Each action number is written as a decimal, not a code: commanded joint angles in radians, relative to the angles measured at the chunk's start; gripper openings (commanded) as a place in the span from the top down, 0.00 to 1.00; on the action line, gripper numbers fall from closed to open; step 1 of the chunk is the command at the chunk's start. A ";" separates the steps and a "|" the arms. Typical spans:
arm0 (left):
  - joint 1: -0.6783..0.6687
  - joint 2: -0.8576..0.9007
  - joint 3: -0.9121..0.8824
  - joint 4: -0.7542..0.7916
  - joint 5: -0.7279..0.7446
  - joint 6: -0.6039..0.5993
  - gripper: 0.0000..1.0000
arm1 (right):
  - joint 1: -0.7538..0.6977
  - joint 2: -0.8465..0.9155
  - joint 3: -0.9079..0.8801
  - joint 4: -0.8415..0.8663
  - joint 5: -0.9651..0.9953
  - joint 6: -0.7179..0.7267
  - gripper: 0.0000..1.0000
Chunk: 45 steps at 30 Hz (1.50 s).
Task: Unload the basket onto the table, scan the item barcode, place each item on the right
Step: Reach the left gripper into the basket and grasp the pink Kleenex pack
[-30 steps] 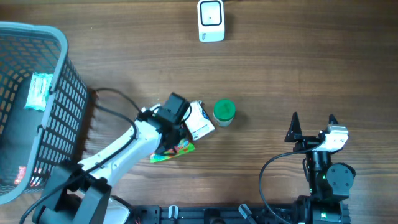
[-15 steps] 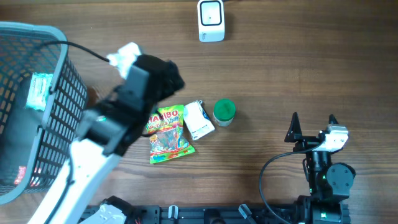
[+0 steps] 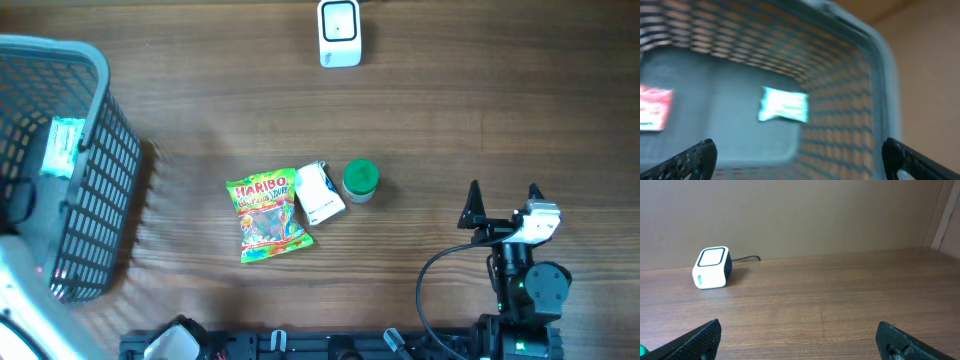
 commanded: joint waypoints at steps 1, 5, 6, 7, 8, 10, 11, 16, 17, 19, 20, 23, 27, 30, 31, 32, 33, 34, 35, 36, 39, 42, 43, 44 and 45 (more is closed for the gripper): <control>0.147 0.116 0.011 -0.088 0.099 -0.099 0.00 | 0.003 -0.006 -0.001 0.003 -0.007 -0.012 0.00; 0.199 0.261 0.011 -0.100 0.235 -0.166 0.00 | 0.003 -0.006 -0.001 0.003 -0.007 -0.012 0.00; 0.199 0.290 0.011 -0.100 0.227 -0.166 0.05 | 0.003 -0.006 -0.001 0.003 -0.007 -0.012 0.00; 0.201 0.318 0.010 -0.100 0.217 -0.173 0.19 | 0.003 -0.006 -0.001 0.003 -0.007 -0.012 0.00; 0.202 0.348 0.006 -0.106 0.195 -0.262 0.18 | 0.003 -0.006 -0.001 0.003 -0.007 -0.013 0.00; 0.201 0.376 -0.008 -0.133 0.134 -0.432 0.08 | 0.003 -0.006 -0.001 0.003 -0.007 -0.012 0.00; 0.201 0.384 -0.029 -0.142 0.094 -0.536 0.02 | 0.003 -0.006 -0.001 0.003 -0.007 -0.012 0.00; 0.201 0.385 -0.144 -0.149 -0.067 -0.817 0.00 | 0.003 -0.006 -0.001 0.003 -0.007 -0.012 0.00; 0.201 0.385 -0.167 -0.148 -0.109 -0.870 0.00 | 0.003 -0.006 -0.001 0.003 -0.007 -0.012 0.00; 0.201 0.393 -0.210 -0.098 -0.166 -0.889 0.00 | 0.003 -0.006 -0.001 0.003 -0.007 -0.012 0.00; 0.201 0.404 -0.219 -0.075 -0.176 -0.888 0.00 | 0.003 -0.006 -0.001 0.003 -0.007 -0.012 0.00; 0.201 0.461 -0.221 -0.038 -0.183 -0.869 0.00 | 0.003 -0.006 -0.001 0.003 -0.007 -0.012 0.00; 0.201 0.578 -0.221 0.017 -0.183 -0.776 0.00 | 0.003 -0.006 -0.001 0.003 -0.007 -0.012 0.00; 0.201 0.642 -0.221 0.029 -0.182 -0.739 0.00 | 0.003 -0.006 -0.001 0.003 -0.007 -0.012 0.00; 0.201 0.647 -0.221 0.029 -0.179 -0.742 0.00 | 0.003 -0.006 -0.001 0.003 -0.007 -0.012 0.00; 0.201 0.648 -0.221 0.035 -0.179 -0.742 0.00 | 0.003 -0.006 -0.001 0.003 -0.007 -0.012 0.00; 0.201 0.648 -0.221 0.036 -0.179 -0.742 0.00 | 0.003 -0.006 -0.001 0.003 -0.007 -0.012 0.00; 0.201 0.648 -0.221 0.031 -0.174 -0.742 0.00 | 0.003 -0.006 -0.001 0.003 -0.007 -0.012 0.00; 0.201 0.648 -0.223 0.024 -0.164 -0.742 0.00 | 0.003 -0.006 -0.001 0.003 -0.007 -0.012 0.00; 0.201 0.648 -0.223 0.020 -0.148 -0.741 0.00 | 0.003 -0.006 -0.001 0.003 -0.007 -0.013 0.00; 0.201 0.648 -0.221 0.010 -0.119 -0.740 0.00 | 0.003 -0.006 -0.001 0.003 -0.007 -0.012 0.00; 0.201 0.647 -0.183 0.009 -0.119 -0.668 0.00 | 0.003 -0.006 -0.001 0.003 -0.007 -0.012 0.00; 0.201 0.647 -0.160 0.008 -0.120 -0.645 0.00 | 0.003 -0.006 -0.001 0.003 -0.007 -0.012 0.00; 0.201 0.647 -0.129 0.005 -0.119 -0.625 0.00 | 0.003 -0.006 -0.001 0.003 -0.007 -0.013 0.00; 0.201 0.647 -0.104 0.002 -0.119 -0.599 0.00 | 0.003 -0.006 -0.001 0.003 -0.007 -0.012 0.00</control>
